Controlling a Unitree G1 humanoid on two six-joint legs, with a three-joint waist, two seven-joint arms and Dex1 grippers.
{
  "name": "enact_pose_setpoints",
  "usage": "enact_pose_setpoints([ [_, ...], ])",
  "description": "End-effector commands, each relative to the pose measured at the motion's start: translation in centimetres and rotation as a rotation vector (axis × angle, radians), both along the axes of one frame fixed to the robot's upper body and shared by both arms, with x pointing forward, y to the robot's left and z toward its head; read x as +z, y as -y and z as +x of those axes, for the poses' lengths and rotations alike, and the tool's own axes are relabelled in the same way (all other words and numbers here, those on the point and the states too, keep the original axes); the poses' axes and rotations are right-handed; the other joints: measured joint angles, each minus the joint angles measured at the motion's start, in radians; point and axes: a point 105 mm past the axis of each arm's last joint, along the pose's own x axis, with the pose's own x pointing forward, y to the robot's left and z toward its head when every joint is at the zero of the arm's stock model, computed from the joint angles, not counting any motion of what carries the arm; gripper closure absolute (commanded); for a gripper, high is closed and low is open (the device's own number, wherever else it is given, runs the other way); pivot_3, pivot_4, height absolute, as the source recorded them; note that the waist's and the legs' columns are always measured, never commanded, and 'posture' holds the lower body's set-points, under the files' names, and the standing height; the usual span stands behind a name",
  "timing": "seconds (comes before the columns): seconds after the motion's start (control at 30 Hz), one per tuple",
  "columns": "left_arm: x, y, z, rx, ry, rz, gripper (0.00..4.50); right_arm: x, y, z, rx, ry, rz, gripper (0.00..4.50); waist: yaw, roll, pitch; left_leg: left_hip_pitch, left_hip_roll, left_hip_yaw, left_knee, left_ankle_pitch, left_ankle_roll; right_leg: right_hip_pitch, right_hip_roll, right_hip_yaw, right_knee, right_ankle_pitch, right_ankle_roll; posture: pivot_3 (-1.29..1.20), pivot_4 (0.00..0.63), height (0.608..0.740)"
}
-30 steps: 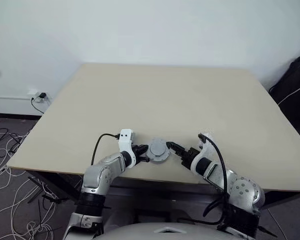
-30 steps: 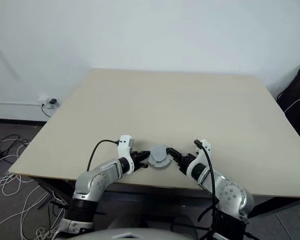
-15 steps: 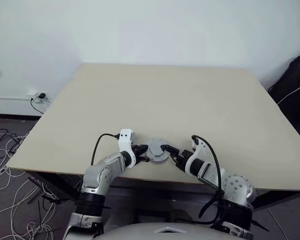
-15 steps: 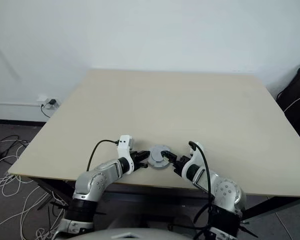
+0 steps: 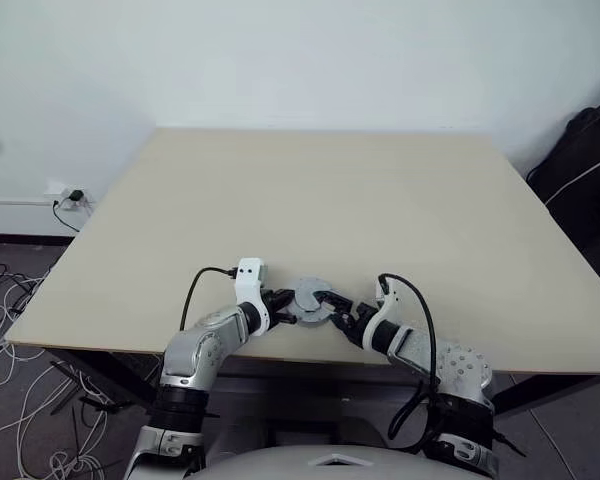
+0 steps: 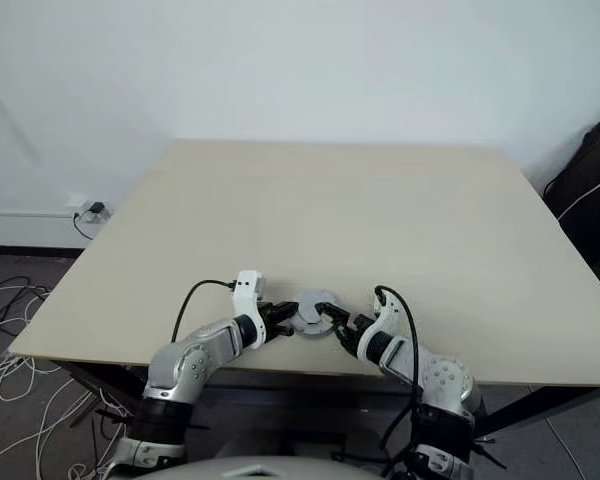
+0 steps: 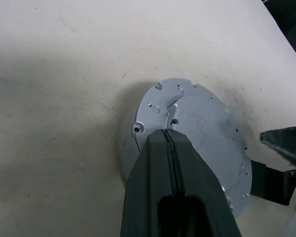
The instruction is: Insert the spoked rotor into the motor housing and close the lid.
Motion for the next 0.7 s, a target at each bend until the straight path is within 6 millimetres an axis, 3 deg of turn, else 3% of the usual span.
enact_pose_setpoints([
  [0.03,0.8,0.3,0.2,-0.013,0.035,-0.007,4.50,2.9,-2.2,0.7,0.024,0.104,0.194,0.03,-0.001,0.000,0.000,0.000,0.000,0.000,0.000,0.000,0.000,0.000,0.000,0.000,0.000,0.000,0.000,0.00,0.000,0.740],
  [0.3,0.8,0.4,0.2,-0.016,0.034,-0.005,4.50,2.9,-2.8,0.2,0.030,0.101,0.222,0.03,-0.004,0.000,0.000,0.000,0.000,0.000,-0.001,0.000,0.000,-0.001,-0.001,0.002,-0.001,0.000,0.000,0.00,0.000,0.740],
  [0.53,0.8,0.3,0.3,-0.012,0.034,-0.006,4.50,1.1,-1.9,0.5,-0.041,0.069,0.095,0.03,-0.005,0.000,0.000,0.000,0.000,0.000,-0.001,0.000,0.000,-0.001,-0.001,0.002,-0.001,0.000,0.000,0.00,0.000,0.740],
  [0.63,0.7,0.3,0.2,-0.009,0.033,-0.008,4.50,0.9,-0.9,0.9,-0.111,0.075,0.079,0.65,-0.003,0.000,0.001,0.000,0.000,0.000,-0.001,0.000,0.000,0.000,-0.001,0.002,-0.001,0.000,0.000,0.00,0.000,0.740],
  [0.7,0.6,0.3,0.2,-0.007,0.030,-0.009,4.50,0.9,-0.7,0.8,-0.117,0.078,0.081,1.31,-0.004,0.001,0.001,0.000,0.000,0.000,-0.001,0.000,0.000,0.000,-0.001,0.002,-0.001,0.000,0.000,0.00,0.000,0.740],
])
